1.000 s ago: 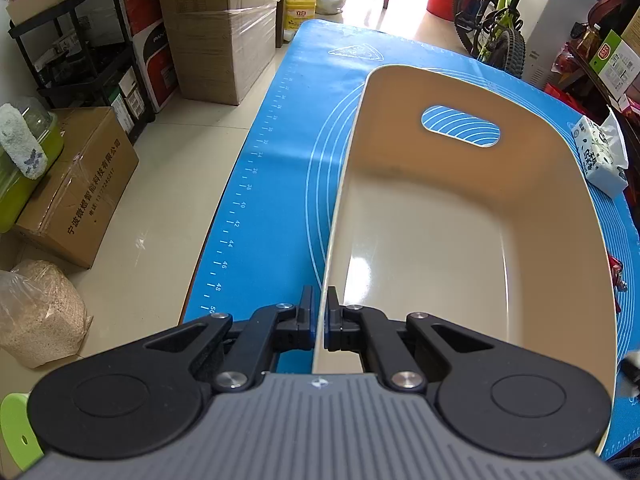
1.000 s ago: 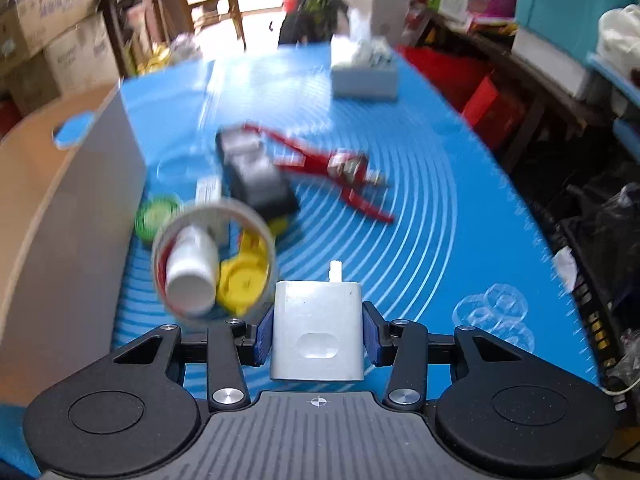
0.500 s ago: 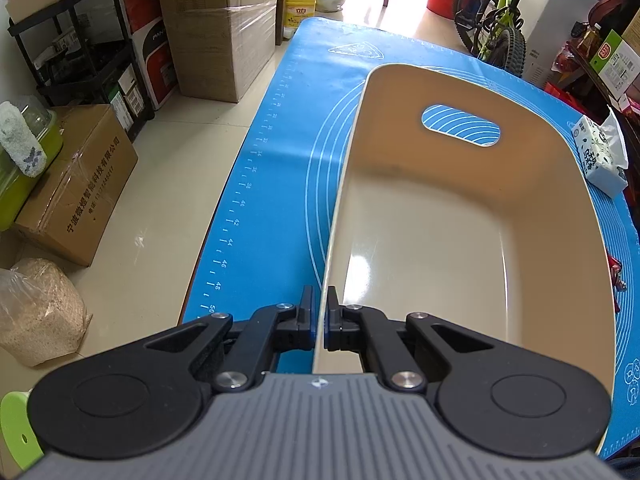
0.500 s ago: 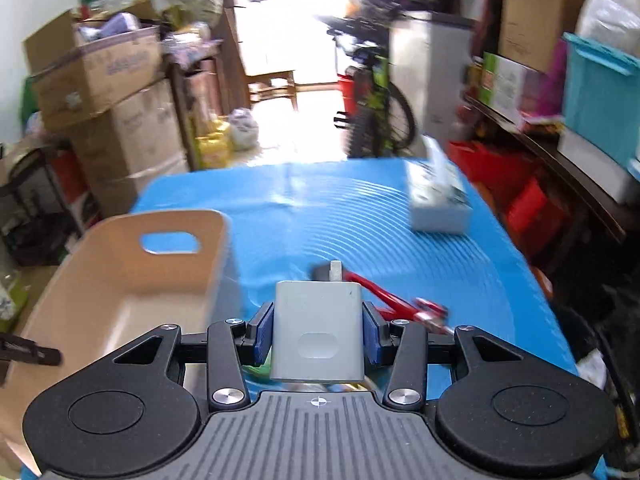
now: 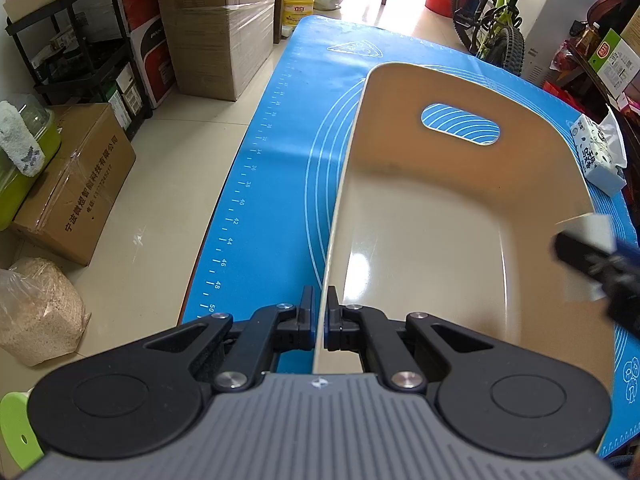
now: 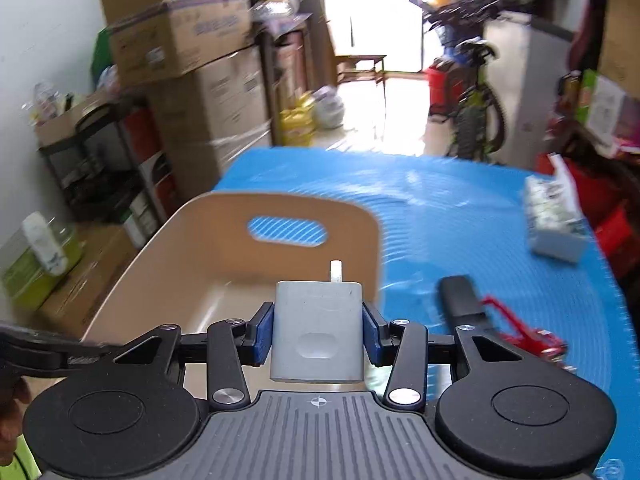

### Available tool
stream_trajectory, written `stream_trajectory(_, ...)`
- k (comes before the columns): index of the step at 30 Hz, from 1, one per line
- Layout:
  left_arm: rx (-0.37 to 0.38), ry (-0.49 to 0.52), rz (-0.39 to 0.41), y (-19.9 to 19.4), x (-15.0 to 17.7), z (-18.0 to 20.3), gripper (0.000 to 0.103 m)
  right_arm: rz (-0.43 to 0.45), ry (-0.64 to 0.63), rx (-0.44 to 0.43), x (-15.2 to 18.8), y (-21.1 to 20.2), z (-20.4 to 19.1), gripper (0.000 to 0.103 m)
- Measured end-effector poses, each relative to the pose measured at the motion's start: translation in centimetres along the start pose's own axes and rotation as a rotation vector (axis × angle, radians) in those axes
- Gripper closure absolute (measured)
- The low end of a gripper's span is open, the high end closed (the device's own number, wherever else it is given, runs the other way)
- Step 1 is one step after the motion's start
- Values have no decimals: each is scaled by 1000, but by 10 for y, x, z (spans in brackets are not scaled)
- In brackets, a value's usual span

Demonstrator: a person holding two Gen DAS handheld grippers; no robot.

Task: Organize rigid objects
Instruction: 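Carry the charger block with the right tool into the beige basket and release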

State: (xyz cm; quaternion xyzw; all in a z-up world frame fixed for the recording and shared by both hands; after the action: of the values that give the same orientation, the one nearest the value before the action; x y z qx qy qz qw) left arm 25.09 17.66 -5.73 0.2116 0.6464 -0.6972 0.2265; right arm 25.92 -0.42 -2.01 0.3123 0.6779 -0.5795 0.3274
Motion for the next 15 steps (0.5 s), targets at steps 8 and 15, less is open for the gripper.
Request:
stream_trajectory(8, 1, 0, 0, 0, 0, 0, 98, -117, -80, -25, 29, 32, -26, 52)
stream_trajectory(15, 1, -1, 0, -1, 1, 0, 98, -109, -117, -5, 25, 32, -31, 52)
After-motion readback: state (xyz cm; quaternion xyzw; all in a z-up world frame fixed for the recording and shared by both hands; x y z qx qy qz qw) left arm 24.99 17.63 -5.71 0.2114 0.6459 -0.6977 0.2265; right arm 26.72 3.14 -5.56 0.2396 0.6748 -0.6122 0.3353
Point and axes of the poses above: each gripper's, at about its wrist camera, not at the fingertips, and y roughly the way its jaws point, z to its right, x to its underside, the point moved 5 cm from there along y, roughly the way its jaws point, and after that the axes turned 9 degrees about z, right-handed, at the moved point
